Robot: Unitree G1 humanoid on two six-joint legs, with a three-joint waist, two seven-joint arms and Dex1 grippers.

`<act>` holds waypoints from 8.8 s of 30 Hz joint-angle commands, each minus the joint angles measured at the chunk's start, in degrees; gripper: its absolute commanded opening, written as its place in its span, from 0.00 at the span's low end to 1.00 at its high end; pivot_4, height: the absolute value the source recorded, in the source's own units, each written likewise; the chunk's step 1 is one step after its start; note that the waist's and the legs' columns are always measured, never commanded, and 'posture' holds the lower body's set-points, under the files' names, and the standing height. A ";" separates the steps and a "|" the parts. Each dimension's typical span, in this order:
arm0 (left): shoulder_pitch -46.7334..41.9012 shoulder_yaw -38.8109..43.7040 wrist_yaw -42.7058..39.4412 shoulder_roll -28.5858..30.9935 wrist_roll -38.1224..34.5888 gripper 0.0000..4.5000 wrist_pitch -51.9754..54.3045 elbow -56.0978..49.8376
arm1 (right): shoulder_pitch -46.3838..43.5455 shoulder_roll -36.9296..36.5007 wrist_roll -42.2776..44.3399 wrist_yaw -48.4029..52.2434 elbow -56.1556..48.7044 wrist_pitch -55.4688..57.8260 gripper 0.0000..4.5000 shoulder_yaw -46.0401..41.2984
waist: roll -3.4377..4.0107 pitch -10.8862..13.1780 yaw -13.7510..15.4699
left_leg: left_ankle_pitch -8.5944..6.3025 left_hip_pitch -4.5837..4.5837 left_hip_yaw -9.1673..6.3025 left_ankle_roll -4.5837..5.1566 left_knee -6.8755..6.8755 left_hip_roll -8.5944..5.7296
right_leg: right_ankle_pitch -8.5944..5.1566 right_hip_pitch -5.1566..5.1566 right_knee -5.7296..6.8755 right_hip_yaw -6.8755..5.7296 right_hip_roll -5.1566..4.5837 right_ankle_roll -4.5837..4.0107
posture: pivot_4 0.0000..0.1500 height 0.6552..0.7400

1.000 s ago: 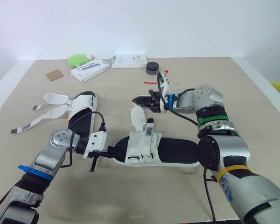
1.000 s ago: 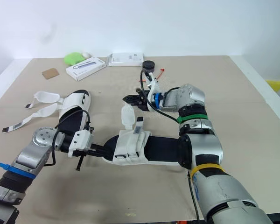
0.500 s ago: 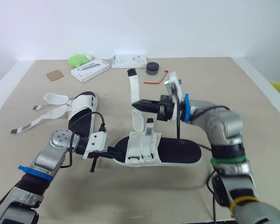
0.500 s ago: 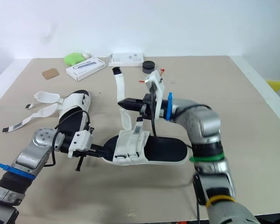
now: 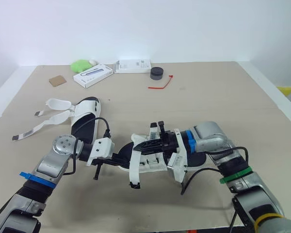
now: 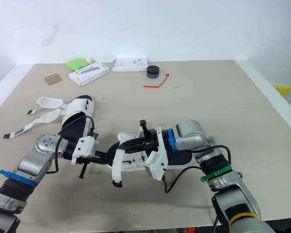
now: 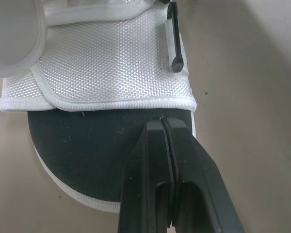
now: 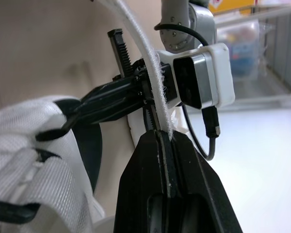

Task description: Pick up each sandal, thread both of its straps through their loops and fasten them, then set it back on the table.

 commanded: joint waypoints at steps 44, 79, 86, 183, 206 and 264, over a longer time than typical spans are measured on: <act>-0.84 -2.11 -2.44 0.22 0.72 0.00 1.17 1.62 | -1.62 -16.41 109.04 -38.70 -30.63 139.56 0.99 -1.01 | 0.07 -0.09 1.34 | -0.18 -0.17 -0.16 0.33 0.01 0.15 | -0.30 -0.07 -0.07 -0.19 -0.17 -0.05 | 1.00 1.00; -2.07 -0.92 -0.47 -3.42 -0.95 0.00 5.40 -1.34 | -1.46 -16.19 113.70 -54.54 -22.27 145.52 0.99 -0.05 | 0.06 -0.10 1.39 | -0.20 -0.51 -0.28 0.36 0.06 0.02 | -0.22 -0.13 -0.27 -0.29 -0.33 0.19 | 1.00 1.00; -1.70 -1.01 -0.47 -3.26 -0.69 0.00 4.97 -1.02 | -2.07 -17.61 116.65 -53.49 -23.08 146.51 0.99 -0.38 | 0.04 -0.11 1.41 | -0.20 -0.57 -0.37 0.36 0.06 -0.01 | -0.24 -0.13 -0.31 -0.36 -0.36 0.22 | 1.00 1.00; -11.14 0.84 4.26 -8.72 5.08 0.00 -6.56 18.20 | -1.19 -3.74 113.32 -62.12 -21.69 144.40 0.99 -6.57 | 0.03 -0.13 1.35 | -0.11 -1.22 -0.48 0.21 0.12 -0.01 | -0.04 -0.81 -0.08 -0.47 -0.37 0.07 | 1.00 1.00; -8.87 1.20 4.25 -8.46 4.28 0.00 -3.75 14.39 | -2.91 2.03 109.97 -66.19 -16.83 144.93 0.01 -6.10 | -0.08 -0.26 1.20 | 0.00 -1.19 -0.46 0.18 0.14 0.07 | 0.13 -0.83 -0.03 -0.46 -0.24 -0.07 | 1.00 1.00; -8.52 0.55 3.86 -7.78 5.05 0.00 -5.58 15.15 | -24.27 3.12 69.62 -25.96 4.38 158.10 0.01 -15.37 | -0.06 -0.26 1.19 | -0.01 -1.25 -0.42 0.18 0.13 0.06 | 0.14 -0.97 0.01 -0.42 -0.25 -0.08 | 1.00 1.00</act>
